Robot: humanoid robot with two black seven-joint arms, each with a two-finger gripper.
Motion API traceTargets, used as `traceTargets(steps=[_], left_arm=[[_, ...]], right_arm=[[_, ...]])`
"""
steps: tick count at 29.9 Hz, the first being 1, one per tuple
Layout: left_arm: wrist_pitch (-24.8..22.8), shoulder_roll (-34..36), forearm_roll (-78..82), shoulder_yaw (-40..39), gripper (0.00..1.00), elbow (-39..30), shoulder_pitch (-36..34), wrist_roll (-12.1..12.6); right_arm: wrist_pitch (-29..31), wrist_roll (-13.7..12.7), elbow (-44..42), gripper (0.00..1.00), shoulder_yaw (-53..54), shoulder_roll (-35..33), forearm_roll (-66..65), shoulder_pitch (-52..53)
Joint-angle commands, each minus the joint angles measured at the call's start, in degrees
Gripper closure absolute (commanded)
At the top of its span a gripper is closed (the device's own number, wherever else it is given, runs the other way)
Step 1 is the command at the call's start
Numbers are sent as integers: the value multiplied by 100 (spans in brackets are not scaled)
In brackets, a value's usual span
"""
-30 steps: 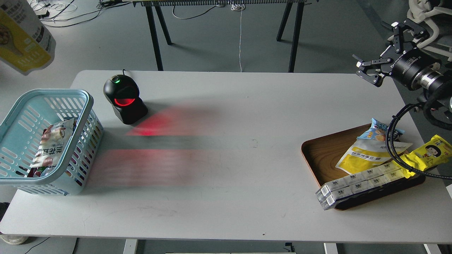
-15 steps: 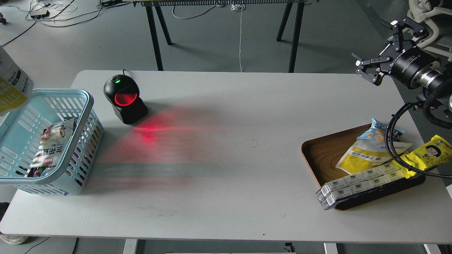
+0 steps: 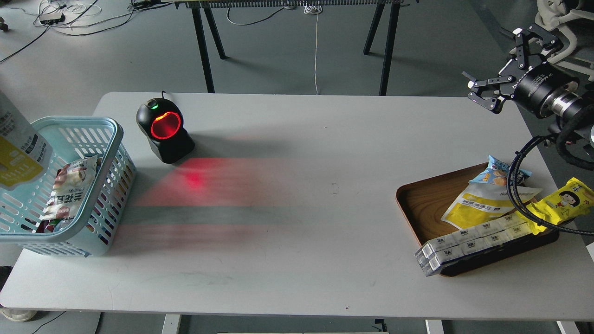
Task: Scan snack and place in basket
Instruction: 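Lower the bag into the blue basket and open the left gripper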
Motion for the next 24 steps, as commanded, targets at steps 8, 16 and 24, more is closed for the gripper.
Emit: traceTargets(steps=[8, 16, 24], left_arm=[[754, -46, -2, 920, 100, -17, 9, 35], [1141, -134, 6, 1334, 100, -149, 9, 44], [1335, -310, 6, 1598, 97, -149, 27, 141]], right_arm=[[-8, 1, 9, 3, 0, 9, -4, -1], [-8, 9, 0, 3, 0, 88, -13, -1], [-8, 10, 0, 3, 0, 97, -13, 8]])
